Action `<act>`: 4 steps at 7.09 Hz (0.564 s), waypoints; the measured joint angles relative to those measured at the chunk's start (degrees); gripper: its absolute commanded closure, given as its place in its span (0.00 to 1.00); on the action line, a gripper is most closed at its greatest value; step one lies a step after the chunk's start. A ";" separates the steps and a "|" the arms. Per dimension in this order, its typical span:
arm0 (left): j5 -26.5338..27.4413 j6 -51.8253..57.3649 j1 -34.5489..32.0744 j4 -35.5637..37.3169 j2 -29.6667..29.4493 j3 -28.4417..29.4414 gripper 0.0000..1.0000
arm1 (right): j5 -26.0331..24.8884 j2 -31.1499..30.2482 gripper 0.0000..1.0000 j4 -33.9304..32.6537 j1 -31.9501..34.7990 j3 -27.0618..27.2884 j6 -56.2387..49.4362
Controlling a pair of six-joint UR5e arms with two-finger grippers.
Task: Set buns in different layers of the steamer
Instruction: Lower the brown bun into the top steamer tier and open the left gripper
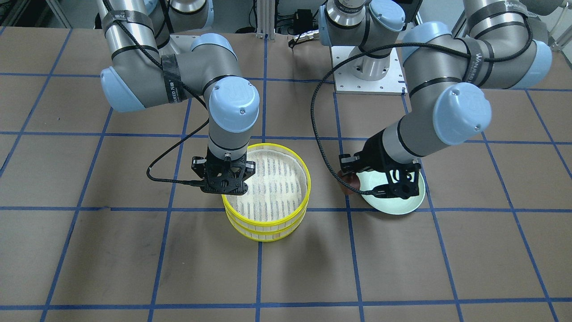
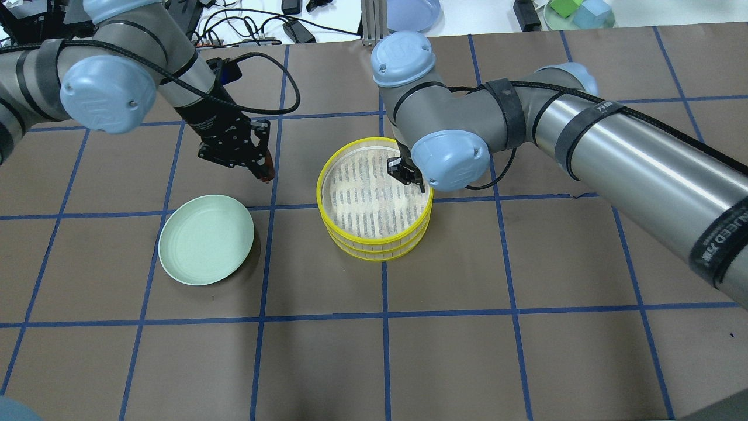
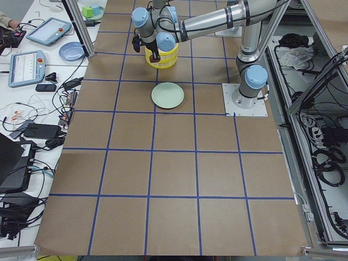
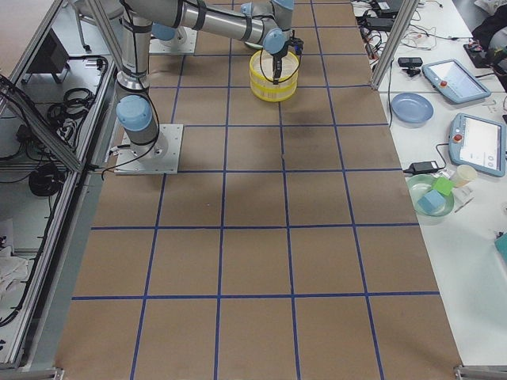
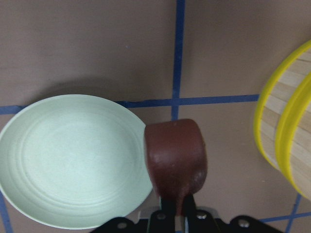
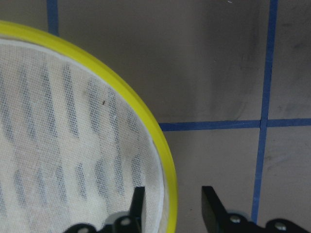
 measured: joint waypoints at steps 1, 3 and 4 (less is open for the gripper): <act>-3.32 -5.65 -2.94 1.54 -0.31 -0.04 1.00 | 0.20 -2.06 0.00 0.04 -0.16 -0.24 -1.92; -8.04 -12.67 -6.66 3.73 -1.06 -0.66 0.42 | 2.01 -9.68 0.00 1.71 -0.79 -0.68 -4.24; -9.50 -13.85 -7.30 3.98 -1.27 -1.03 0.07 | 3.13 -13.63 0.00 5.59 -1.16 -2.21 -4.88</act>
